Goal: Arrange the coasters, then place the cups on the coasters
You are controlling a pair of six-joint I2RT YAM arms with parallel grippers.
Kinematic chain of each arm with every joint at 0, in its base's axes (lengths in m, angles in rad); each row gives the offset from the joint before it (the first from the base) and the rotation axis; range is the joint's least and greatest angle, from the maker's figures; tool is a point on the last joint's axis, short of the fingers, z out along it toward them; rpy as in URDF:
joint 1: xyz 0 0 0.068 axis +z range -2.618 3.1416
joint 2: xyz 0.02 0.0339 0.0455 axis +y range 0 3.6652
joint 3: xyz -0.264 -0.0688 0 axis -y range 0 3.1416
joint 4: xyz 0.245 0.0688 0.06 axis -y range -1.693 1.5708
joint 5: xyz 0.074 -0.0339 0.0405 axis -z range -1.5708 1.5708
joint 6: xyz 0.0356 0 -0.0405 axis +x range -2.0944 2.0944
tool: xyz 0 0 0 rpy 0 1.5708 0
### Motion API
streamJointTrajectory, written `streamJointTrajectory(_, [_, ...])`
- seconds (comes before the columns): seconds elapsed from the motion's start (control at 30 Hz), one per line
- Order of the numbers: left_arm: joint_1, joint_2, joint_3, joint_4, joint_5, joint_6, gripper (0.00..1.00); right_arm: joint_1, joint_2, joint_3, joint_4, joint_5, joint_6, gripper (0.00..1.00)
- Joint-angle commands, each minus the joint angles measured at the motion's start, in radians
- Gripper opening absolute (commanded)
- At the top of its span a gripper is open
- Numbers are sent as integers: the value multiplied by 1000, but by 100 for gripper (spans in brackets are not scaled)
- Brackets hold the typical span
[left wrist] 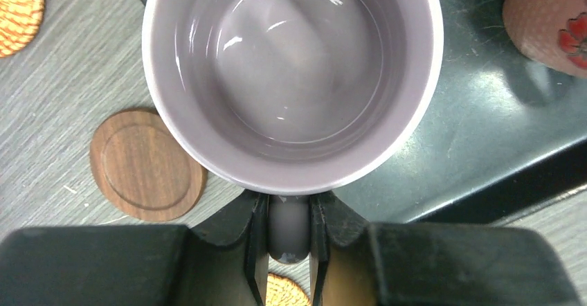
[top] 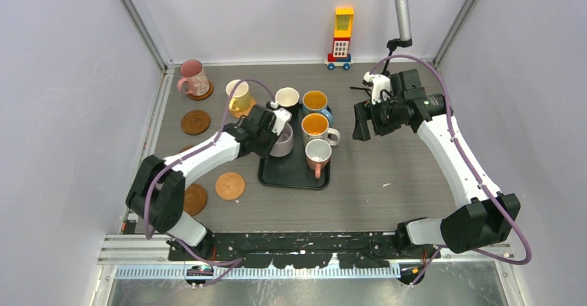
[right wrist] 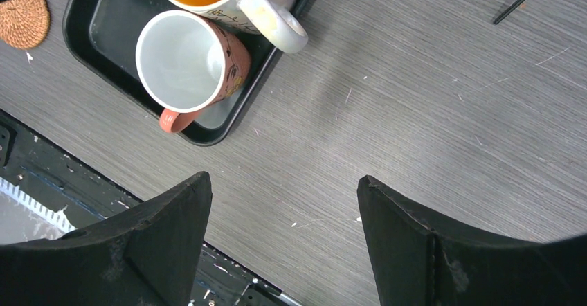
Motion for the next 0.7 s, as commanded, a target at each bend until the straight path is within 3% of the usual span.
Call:
streamJointTrajectory(0.0, [77, -125, -1, 98, 149, 82, 0, -2, -11, 9, 19, -20, -4, 81])
streamJointTrajectory(0.33, [331, -271, -22, -3, 475, 221, 0, -3, 0, 15, 18, -35, -5, 81])
streamJointTrajectory(0.67, [742, -296, 46, -201, 710, 453, 0, -3, 31, 26, 16, -78, -1, 81])
